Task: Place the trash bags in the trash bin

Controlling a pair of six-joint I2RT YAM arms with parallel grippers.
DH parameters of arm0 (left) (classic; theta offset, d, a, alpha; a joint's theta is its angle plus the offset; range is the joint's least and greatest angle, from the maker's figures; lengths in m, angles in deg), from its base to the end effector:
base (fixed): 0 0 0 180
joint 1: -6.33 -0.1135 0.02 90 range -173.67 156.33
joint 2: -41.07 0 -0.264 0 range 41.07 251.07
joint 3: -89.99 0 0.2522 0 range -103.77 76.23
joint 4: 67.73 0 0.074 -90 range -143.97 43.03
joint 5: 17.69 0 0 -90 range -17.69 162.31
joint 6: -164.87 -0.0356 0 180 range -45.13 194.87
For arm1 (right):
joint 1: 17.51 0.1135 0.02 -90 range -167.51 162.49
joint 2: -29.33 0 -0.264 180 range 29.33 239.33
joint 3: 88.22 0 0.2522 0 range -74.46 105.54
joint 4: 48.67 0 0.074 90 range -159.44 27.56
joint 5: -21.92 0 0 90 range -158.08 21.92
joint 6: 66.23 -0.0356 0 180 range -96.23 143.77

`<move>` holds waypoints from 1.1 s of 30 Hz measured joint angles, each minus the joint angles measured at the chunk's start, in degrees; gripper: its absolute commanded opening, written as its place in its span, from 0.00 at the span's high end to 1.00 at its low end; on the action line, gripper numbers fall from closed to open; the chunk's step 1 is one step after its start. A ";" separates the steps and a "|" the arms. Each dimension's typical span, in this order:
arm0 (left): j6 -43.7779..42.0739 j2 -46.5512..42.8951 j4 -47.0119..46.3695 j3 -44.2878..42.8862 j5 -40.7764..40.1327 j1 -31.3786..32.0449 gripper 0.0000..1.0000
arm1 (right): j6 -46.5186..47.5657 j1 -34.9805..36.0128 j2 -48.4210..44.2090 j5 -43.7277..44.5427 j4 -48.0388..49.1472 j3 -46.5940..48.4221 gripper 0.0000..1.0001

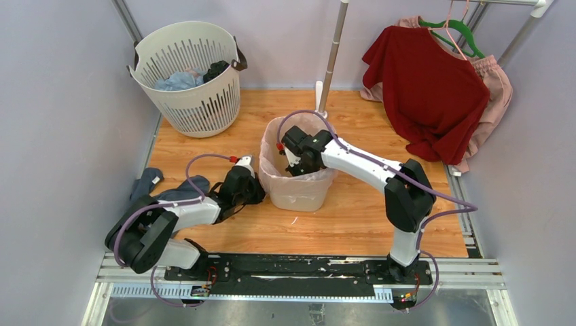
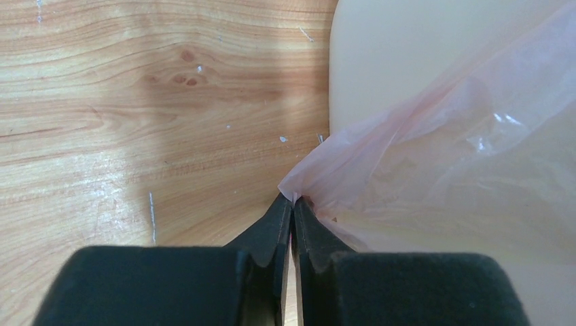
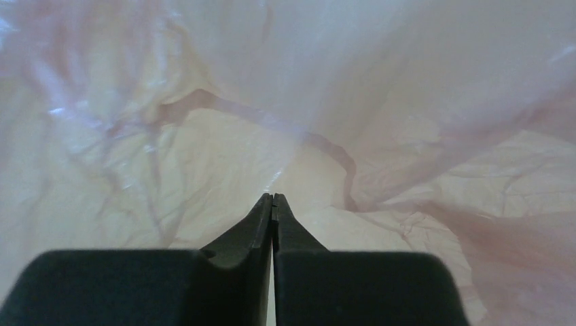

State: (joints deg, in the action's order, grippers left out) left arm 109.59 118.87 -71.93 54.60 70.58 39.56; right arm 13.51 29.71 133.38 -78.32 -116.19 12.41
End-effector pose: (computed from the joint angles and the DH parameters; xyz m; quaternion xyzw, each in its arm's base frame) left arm 0.1984 -0.1287 0.1337 -0.0183 0.8993 -0.2328 0.3697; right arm 0.2476 0.2769 0.2515 -0.3254 0.9269 0.1565 0.1023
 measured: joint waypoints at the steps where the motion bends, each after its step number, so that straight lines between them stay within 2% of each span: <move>1: -0.07 -0.31 0.17 0.09 0.02 0.00 0.89 | 0.04 0.00 0.50 0.07 0.11 -0.48 1.00; 10: -0.04 -5.07 1.73 0.66 1.09 0.02 0.90 | 0.28 0.11 5.75 -0.22 5.99 -5.35 1.00; 17: 0.22 -6.56 2.25 0.57 1.57 0.02 0.83 | 0.26 0.11 7.02 -1.70 9.92 -6.80 1.00; 19: 0.24 -7.21 3.41 0.26 1.57 0.02 0.81 | 0.26 0.11 7.02 -1.75 10.34 -7.08 0.94; 22: 0.17 -8.61 6.47 -0.59 1.51 0.02 0.75 | 0.31 0.11 6.91 -1.51 10.10 -7.19 0.77; 25: -0.46 -10.19 10.29 -1.44 1.01 0.02 0.69 | 0.31 0.11 6.12 -0.44 8.44 -7.15 0.68; 30: -1.55 -13.75 17.14 -1.70 -1.62 0.02 0.60 | -0.17 0.11 2.16 1.33 2.78 -5.35 0.63; 33: -1.95 -15.58 19.80 -1.44 -3.06 0.02 0.59 | -0.46 0.11 -1.64 1.77 0.57 -2.23 0.63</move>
State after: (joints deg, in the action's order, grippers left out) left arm 107.64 103.29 -52.12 53.16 67.52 39.58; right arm 13.05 29.82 131.75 -76.55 -115.62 10.18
